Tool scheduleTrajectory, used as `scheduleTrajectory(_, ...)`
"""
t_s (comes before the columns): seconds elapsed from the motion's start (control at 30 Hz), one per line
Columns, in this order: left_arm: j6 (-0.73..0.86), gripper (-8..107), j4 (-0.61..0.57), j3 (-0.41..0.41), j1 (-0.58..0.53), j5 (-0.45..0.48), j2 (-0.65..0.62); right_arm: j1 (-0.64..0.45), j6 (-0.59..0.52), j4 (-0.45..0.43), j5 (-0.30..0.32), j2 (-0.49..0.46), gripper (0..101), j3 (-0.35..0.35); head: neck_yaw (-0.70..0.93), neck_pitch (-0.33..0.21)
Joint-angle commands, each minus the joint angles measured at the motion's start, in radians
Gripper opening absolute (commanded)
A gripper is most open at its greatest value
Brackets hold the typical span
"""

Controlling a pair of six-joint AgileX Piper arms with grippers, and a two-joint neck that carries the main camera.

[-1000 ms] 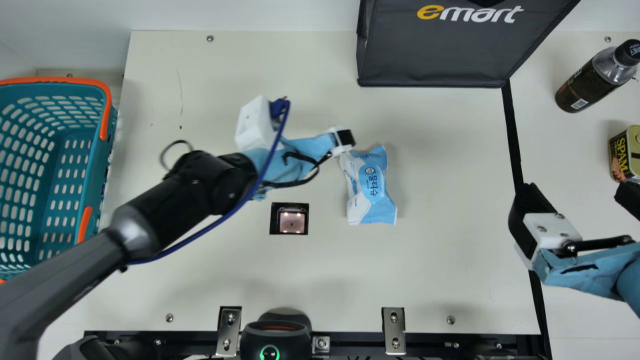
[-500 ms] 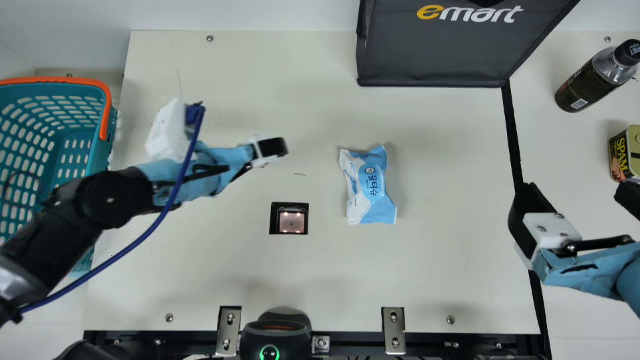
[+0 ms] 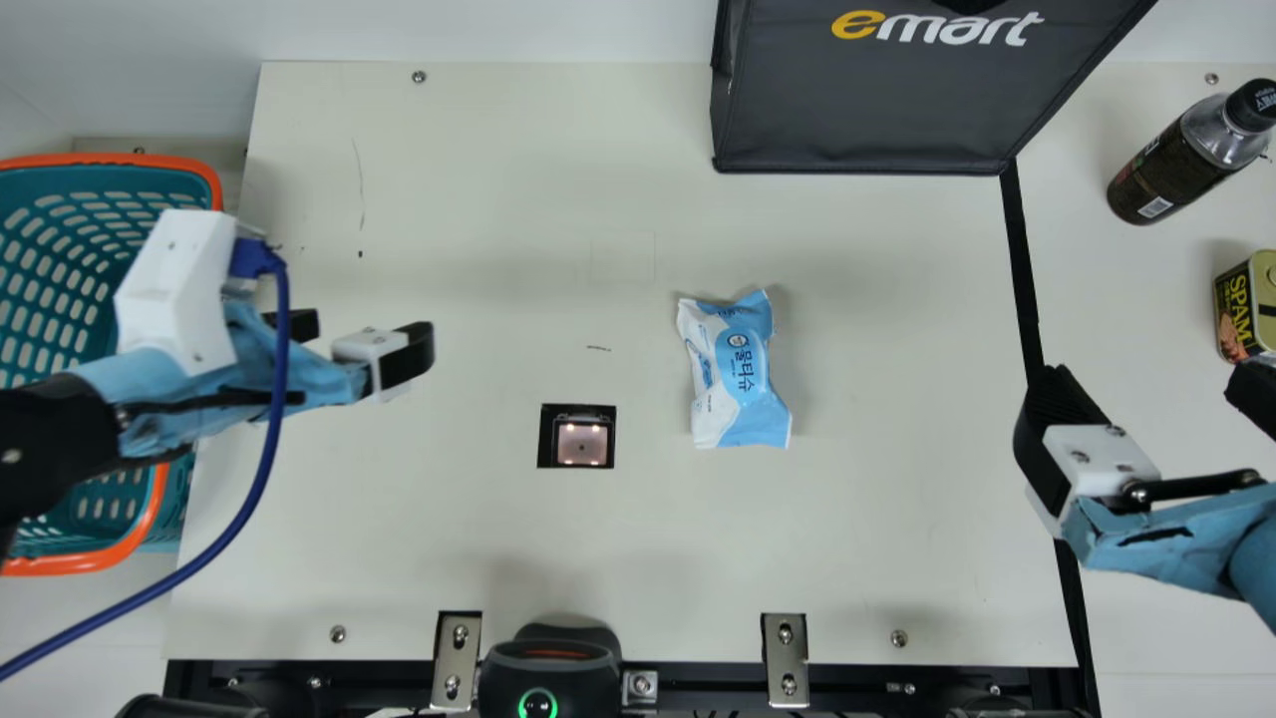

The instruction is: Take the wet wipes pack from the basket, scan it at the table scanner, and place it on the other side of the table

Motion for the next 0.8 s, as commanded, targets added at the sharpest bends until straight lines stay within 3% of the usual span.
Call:
scheduleTrajectory(0.0, 0.019, 90, 0.026, -0.018, 0.022, 0.06, -0.031, 0.0, 0.0, 0.0, 0.0, 0.0, 95, 0.0, 0.0, -0.027)
scheduleTrajectory(0.4, -0.067, 90, 0.151, -0.173, 0.053, 0.263, -0.175, 0.0, 0.0, 0.0, 0.0, 0.0, 95, 0.0, 0.0, -0.027)
scheduleTrajectory(0.63, -0.234, 90, 0.253, -0.237, 0.044, 0.321, -0.229, 0.0, 0.0, 0.0, 0.0, 0.0, 95, 0.0, 0.0, -0.027)
scheduleTrajectory(0.67, -0.182, 90, 0.229, -0.232, 0.046, 0.315, -0.226, 0.0, 0.0, 0.0, 0.0, 0.0, 95, 0.0, 0.0, -0.027)
scheduleTrajectory(0.77, -0.228, 90, 0.253, -0.237, 0.045, 0.323, -0.23, 0.0, 0.0, 0.0, 0.0, 0.0, 95, 0.0, 0.0, -0.027)
